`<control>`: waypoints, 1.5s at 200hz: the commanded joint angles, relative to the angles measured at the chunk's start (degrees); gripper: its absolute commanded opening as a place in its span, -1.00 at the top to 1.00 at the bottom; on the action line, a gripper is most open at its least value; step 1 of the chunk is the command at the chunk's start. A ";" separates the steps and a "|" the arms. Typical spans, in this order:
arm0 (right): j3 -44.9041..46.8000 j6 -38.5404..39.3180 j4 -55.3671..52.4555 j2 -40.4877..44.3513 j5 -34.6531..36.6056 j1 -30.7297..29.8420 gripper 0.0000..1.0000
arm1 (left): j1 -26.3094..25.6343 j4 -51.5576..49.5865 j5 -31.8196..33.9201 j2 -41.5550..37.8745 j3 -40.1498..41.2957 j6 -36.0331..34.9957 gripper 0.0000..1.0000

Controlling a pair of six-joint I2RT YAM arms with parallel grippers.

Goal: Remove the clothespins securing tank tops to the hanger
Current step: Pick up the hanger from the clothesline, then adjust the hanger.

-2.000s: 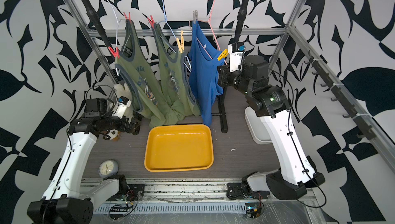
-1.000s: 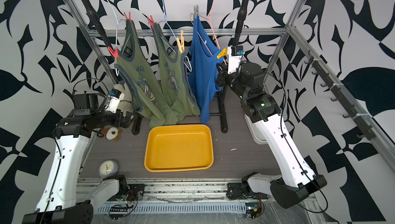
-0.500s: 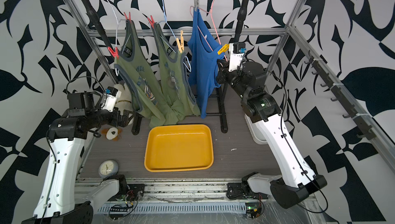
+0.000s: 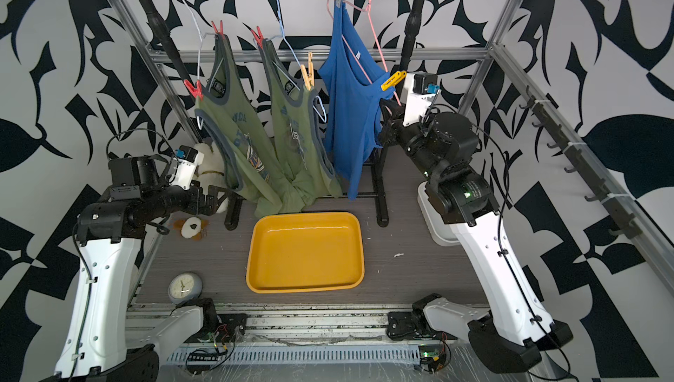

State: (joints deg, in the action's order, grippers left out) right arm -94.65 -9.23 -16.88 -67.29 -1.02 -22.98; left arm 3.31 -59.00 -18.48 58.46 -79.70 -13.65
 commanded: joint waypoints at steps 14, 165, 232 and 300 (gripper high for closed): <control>-1.31 1.24 1.90 3.00 -0.48 -0.29 1.00 | -0.06 -0.15 -1.87 -0.28 -1.63 0.99 -0.99; -5.91 2.36 -6.79 11.00 -1.80 -0.31 1.00 | -0.10 1.18 -1.77 -0.80 -1.42 1.24 -0.99; -0.50 2.55 -0.26 15.40 -0.69 -0.30 1.00 | -0.08 1.65 -1.73 -0.27 -1.33 1.60 -0.98; 3.66 3.23 7.48 16.85 -0.99 -0.31 1.00 | -0.08 1.96 -1.00 -0.39 -1.21 1.61 -0.98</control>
State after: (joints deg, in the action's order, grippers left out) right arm -90.61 -6.90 -20.91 -51.24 -2.24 -22.98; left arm 3.31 -57.71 -19.31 58.35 -80.88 -12.38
